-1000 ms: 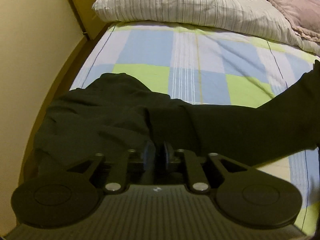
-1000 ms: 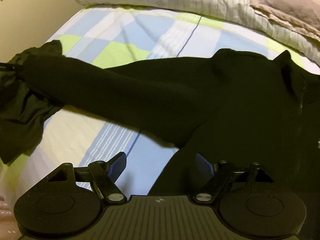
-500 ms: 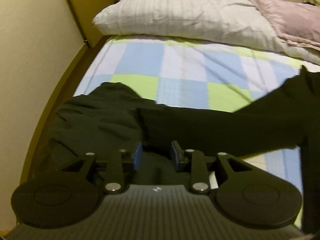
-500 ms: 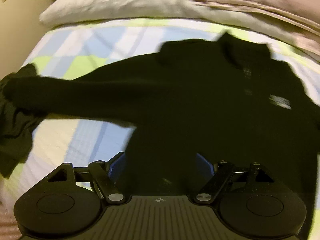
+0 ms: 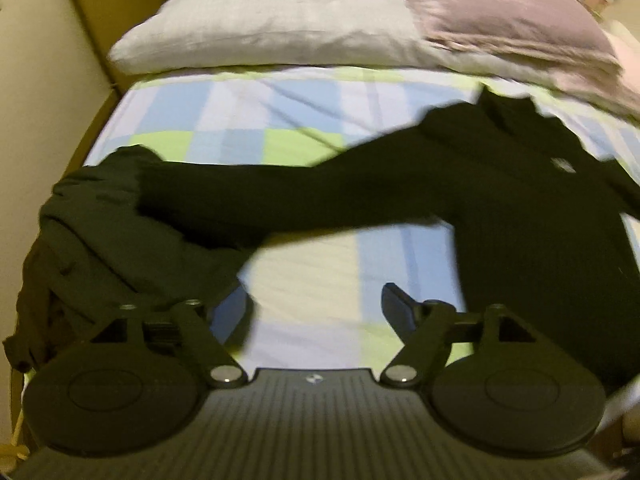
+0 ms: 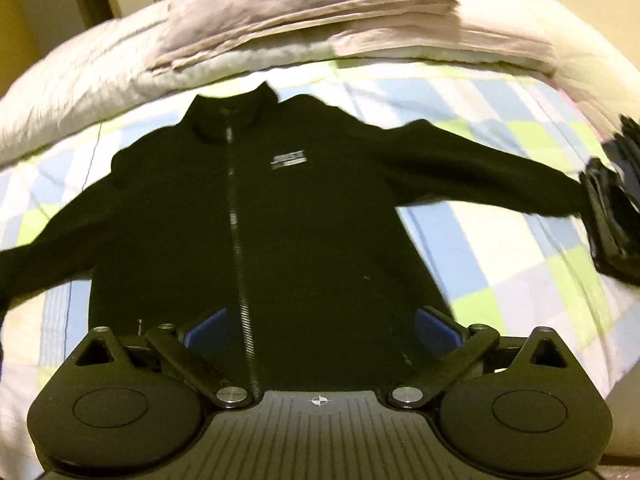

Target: Fold clothes

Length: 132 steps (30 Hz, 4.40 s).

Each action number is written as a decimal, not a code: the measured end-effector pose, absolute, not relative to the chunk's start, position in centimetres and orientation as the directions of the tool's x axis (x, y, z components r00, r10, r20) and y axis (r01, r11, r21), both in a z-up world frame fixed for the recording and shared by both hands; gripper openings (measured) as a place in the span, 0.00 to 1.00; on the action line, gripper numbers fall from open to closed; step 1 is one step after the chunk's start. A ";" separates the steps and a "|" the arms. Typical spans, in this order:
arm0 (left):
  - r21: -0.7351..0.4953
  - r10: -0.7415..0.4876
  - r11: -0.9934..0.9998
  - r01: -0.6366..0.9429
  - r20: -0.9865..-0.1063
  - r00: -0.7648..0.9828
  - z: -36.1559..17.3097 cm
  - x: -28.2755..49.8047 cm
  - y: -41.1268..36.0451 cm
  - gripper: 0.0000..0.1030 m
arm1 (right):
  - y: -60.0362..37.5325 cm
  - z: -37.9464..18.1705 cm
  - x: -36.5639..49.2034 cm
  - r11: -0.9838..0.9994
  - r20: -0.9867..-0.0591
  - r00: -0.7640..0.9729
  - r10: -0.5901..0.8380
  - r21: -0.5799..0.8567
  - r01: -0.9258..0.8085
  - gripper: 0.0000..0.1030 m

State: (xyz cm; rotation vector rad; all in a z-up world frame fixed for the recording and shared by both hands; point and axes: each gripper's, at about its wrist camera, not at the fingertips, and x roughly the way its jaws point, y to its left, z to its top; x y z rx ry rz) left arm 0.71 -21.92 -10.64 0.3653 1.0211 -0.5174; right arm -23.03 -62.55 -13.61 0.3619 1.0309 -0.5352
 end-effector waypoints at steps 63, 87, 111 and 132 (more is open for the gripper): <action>0.061 -0.320 0.655 0.753 -0.881 0.350 -8.6 -7.1 -18.2 0.92 | -44.2 -6.0 -36.2 0.772 -0.807 0.543 -0.231 0.187 0.608 0.99; 0.080 -0.352 0.602 0.795 -0.867 0.354 -8.1 -8.0 -21.0 0.93 | -48.2 -14.1 -35.2 0.767 -0.820 0.475 -0.319 0.072 0.638 0.99; 0.059 -0.331 0.638 0.768 -0.879 0.343 -9.4 -6.6 -19.6 0.93 | -46.8 -14.8 -32.8 0.767 -0.861 0.429 -0.274 0.074 0.637 0.99; 0.151 -0.223 0.737 0.659 -0.866 0.447 -10.0 -3.0 -15.3 0.93 | -44.1 -15.9 -26.5 0.901 -0.858 0.473 -0.201 0.028 0.433 0.99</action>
